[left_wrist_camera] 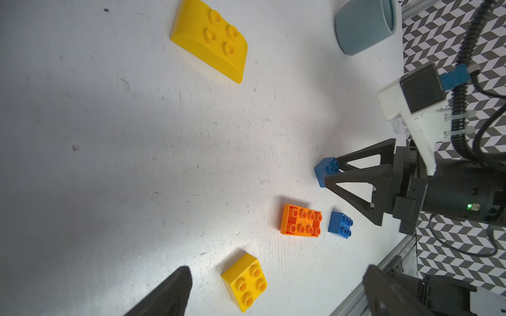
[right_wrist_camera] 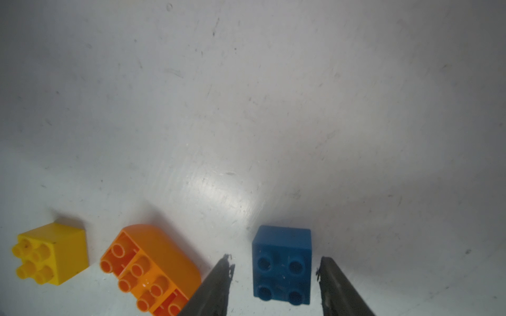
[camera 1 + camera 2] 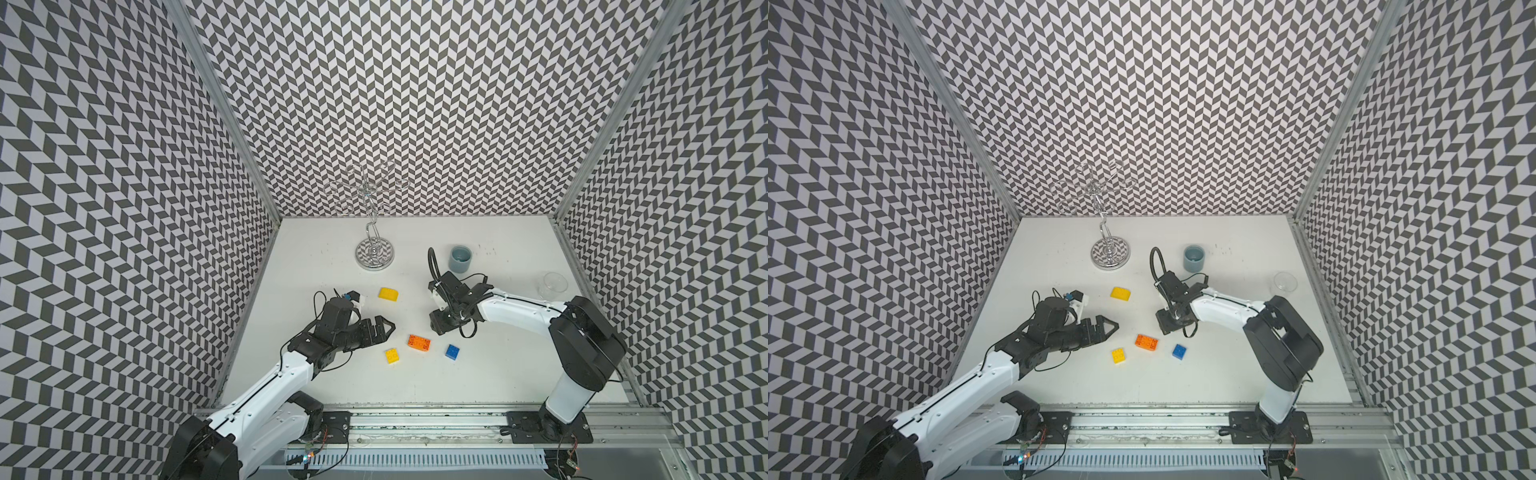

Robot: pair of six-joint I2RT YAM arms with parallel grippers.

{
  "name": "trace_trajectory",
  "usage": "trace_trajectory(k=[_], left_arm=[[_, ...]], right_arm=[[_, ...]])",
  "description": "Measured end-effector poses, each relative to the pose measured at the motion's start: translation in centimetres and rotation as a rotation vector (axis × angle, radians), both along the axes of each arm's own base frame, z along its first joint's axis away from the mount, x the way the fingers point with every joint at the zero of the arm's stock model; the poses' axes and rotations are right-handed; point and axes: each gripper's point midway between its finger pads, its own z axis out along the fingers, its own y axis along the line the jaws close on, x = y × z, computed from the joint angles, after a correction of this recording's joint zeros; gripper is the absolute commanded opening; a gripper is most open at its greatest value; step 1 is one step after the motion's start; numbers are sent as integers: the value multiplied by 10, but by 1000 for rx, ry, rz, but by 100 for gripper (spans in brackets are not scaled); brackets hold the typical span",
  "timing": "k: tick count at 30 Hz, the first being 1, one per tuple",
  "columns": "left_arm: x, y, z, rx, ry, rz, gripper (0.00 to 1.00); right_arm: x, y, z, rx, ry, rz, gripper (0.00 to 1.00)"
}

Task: Assemble the letter s with lego
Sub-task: Pick up the lego brick from the center of the board.

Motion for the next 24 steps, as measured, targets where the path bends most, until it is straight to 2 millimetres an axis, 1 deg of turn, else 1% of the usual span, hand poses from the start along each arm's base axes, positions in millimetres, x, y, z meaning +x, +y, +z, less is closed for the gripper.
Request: trace_trajectory(k=[2, 8, 18, 24], left_arm=[[0, 0, 0, 2, 0, -1, 100], [-1, 0, -1, 5, 1, -3, 100], [-1, 1, -1, 6, 2, -3, 100], [-1, 1, -1, 6, 1, -3, 100]], right_arm=[[-1, 0, -2, -11, -2, 0, 46], [-2, -4, -7, -50, -7, -3, 45], [0, -8, -7, -76, -23, -12, 29], [0, -8, -6, -82, -26, -9, 27]])
